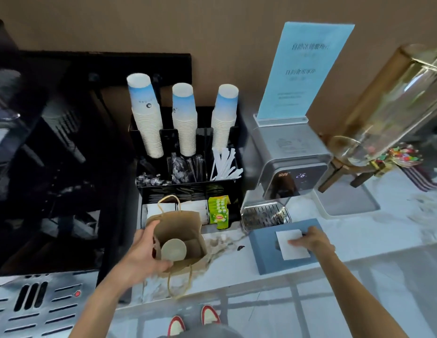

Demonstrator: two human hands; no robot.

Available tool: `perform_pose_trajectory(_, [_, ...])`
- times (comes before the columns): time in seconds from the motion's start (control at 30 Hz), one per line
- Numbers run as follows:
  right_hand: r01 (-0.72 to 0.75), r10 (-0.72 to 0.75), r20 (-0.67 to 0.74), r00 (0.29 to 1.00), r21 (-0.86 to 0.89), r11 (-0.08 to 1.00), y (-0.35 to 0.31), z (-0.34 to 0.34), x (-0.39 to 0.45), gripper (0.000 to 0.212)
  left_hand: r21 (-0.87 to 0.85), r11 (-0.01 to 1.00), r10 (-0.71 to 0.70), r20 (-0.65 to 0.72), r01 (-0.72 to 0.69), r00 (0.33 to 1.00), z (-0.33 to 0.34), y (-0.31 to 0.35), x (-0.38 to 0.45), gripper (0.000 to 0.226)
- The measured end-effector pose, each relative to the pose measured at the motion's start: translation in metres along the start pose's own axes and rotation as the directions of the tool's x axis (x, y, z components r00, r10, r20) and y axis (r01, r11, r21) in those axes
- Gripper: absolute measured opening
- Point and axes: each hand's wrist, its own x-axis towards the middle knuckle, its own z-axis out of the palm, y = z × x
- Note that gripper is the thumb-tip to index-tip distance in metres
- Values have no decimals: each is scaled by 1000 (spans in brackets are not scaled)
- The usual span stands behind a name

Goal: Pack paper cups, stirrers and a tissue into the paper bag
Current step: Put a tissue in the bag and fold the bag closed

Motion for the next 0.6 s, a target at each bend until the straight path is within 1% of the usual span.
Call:
perform_pose_trajectory(0.07, [-11, 5, 53, 999, 114, 993, -3, 5, 2, 73, 4, 1000, -1, -9, 1, 1000, 1, 0, 0, 111])
perform_pose_trajectory(0.13, [-42, 28, 65, 997, 225, 974, -3, 8, 3, 66, 6, 1000, -3, -15, 3, 1000, 1, 0, 0, 112])
perform_pose_trajectory(0.2, [-68, 47, 65, 997, 361, 930, -1, 6, 2, 52, -11, 1000, 3, -27, -3, 1000, 2, 0, 0, 112])
perform_pose_trajectory(0.23, [-74, 41, 87, 995, 413, 908, -1, 3, 0, 43, -20, 1000, 5, -33, -6, 999, 2, 1, 0, 112])
perform_pose_trajectory(0.3, [-62, -32, 170, 985, 522, 851, -3, -5, -9, 28, -38, 999, 8, -40, -10, 999, 3, 1, 0, 113])
perform_pose_trajectory(0.33, [-64, -67, 208, 976, 567, 821, -7, -10, -17, 25, -51, 999, 9, -40, -11, 999, 3, 1, -1, 114])
perform_pose_trajectory(0.37, [-59, -95, 220, 971, 603, 796, -12, -16, -25, 29, -62, 998, 11, -38, -13, 999, 4, 2, -1, 115])
perform_pose_trajectory(0.43, [-23, -137, 194, 971, 651, 759, -28, -28, -47, 40, -79, 997, 12, -32, -15, 999, 4, 2, -2, 116])
perform_pose_trajectory(0.47, [1, -162, 181, 970, 666, 746, -38, -34, -59, 39, -87, 996, 13, -29, -16, 999, 4, 2, -3, 117])
perform_pose_trajectory(0.5, [16, -201, 193, 961, 682, 731, -50, -39, -72, 32, -95, 995, 14, -26, -16, 1000, 5, 2, -4, 117])
perform_pose_trajectory(0.53, [24, -256, 231, 939, 696, 717, -63, -43, -88, 23, -102, 995, 14, -22, -16, 1000, 5, 3, -5, 117])
perform_pose_trajectory(0.57, [43, -330, 280, 902, 699, 714, -76, -46, -103, 18, -107, 994, 16, -22, -18, 1000, 6, 4, -5, 117])
perform_pose_trajectory(0.6, [65, -411, 330, 850, 707, 704, -89, -47, -119, 18, -107, 994, 18, -24, -20, 1000, 6, 5, -6, 117])
